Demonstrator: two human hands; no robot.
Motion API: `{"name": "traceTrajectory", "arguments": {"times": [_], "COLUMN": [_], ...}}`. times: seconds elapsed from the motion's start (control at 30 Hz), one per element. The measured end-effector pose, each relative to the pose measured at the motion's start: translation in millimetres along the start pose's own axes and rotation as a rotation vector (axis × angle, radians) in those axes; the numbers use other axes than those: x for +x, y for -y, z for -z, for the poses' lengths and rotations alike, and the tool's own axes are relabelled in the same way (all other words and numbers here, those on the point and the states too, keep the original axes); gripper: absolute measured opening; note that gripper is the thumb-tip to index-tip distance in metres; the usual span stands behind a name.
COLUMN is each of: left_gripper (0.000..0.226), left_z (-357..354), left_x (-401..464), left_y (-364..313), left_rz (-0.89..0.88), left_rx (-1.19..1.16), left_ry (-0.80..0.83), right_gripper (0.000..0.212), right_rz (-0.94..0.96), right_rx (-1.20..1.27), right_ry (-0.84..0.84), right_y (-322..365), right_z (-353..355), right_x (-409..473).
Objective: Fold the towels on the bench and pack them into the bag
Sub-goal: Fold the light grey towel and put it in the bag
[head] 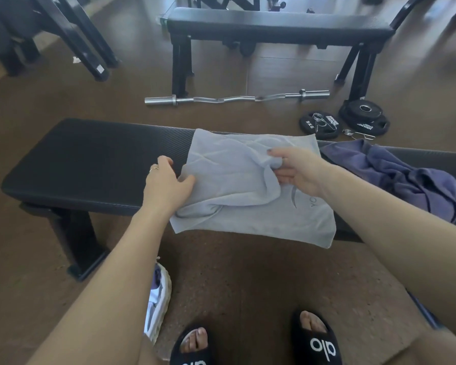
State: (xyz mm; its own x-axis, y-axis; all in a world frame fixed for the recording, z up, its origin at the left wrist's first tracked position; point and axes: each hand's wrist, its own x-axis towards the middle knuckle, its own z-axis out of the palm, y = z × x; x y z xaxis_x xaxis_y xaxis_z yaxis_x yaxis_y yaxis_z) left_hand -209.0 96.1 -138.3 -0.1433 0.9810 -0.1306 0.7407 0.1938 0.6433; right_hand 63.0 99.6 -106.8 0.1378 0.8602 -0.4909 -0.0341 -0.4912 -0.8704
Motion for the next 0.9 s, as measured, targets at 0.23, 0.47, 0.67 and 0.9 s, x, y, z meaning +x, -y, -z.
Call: {"name": "traceTrajectory", "arguments": {"times": [0.23, 0.47, 0.67, 0.9], "left_gripper": [0.026, 0.029, 0.018, 0.020], "left_z": [-6.4, -38.7, -38.7, -33.7], "left_x": [-55.9, -71.6, -65.9, -57.2], "left_y": [-44.3, -36.9, -34.4, -42.7], "left_rz": [-0.413, -0.607, -0.590, -0.485], "left_rx": [0.131, 0.502, 0.525, 0.477], "left_ry": [0.072, 0.150, 0.023, 0.075], "right_gripper": [0.022, 0.025, 0.079, 0.048], "right_rz": [0.103, 0.061, 0.190, 0.388], "right_rx": [0.433, -0.039, -0.113, -0.406], "right_ry": [-0.029, -0.090, -0.120, -0.124], "right_y": [24.9, -16.8, -29.0, -17.6], "right_z": [-5.3, 11.6, 3.9, -17.7], "right_x": [-16.7, -14.1, -3.8, -0.1]}}
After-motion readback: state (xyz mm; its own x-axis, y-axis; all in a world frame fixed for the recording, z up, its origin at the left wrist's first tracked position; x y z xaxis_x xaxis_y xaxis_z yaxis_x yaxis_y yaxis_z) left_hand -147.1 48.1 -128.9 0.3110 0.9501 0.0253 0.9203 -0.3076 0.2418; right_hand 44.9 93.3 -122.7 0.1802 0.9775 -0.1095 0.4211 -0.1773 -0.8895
